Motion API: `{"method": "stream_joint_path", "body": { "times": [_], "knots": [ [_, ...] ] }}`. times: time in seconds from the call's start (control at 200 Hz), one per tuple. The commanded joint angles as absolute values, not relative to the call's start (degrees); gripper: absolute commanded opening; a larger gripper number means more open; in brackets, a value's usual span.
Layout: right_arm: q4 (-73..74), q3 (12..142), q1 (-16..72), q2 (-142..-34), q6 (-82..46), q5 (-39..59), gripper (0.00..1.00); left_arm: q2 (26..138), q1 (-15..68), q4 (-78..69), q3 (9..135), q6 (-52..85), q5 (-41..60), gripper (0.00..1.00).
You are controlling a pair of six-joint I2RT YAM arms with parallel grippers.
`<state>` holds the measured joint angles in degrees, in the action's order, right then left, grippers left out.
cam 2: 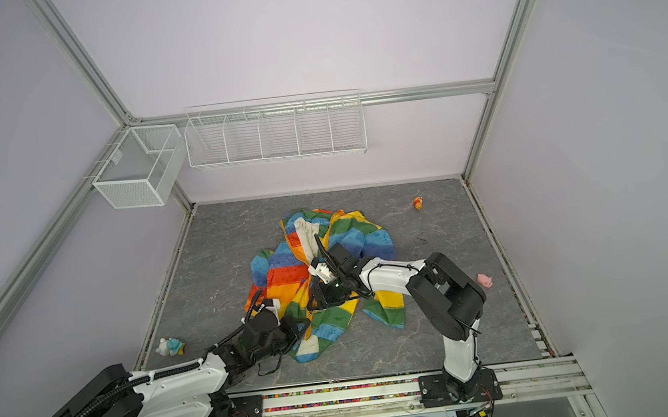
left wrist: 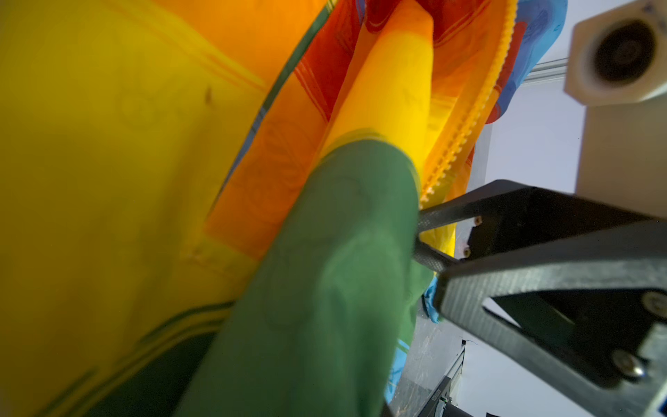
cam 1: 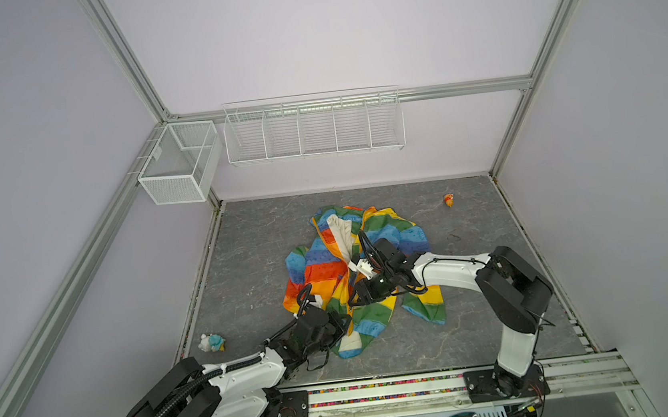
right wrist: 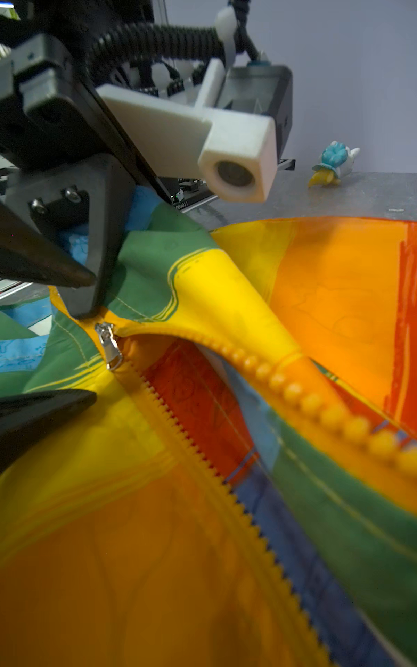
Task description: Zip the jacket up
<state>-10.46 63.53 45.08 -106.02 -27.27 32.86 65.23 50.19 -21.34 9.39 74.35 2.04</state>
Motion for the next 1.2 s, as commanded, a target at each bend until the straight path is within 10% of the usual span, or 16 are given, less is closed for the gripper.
{"method": "stream_joint_path", "body": {
  "times": [0.0, 1.195],
  "knots": [
    [-10.55, 65.44, 45.99, -106.52, -22.04, 33.10, 0.49, 64.99, 49.07, -19.46, 8.65, 74.18, 2.95, 0.00],
    [-12.74, 72.24, 48.30, -115.49, -21.35, 33.97, 0.54, 56.59, 46.67, -12.49, 6.11, 73.86, 3.06, 0.00]
  ]
}}
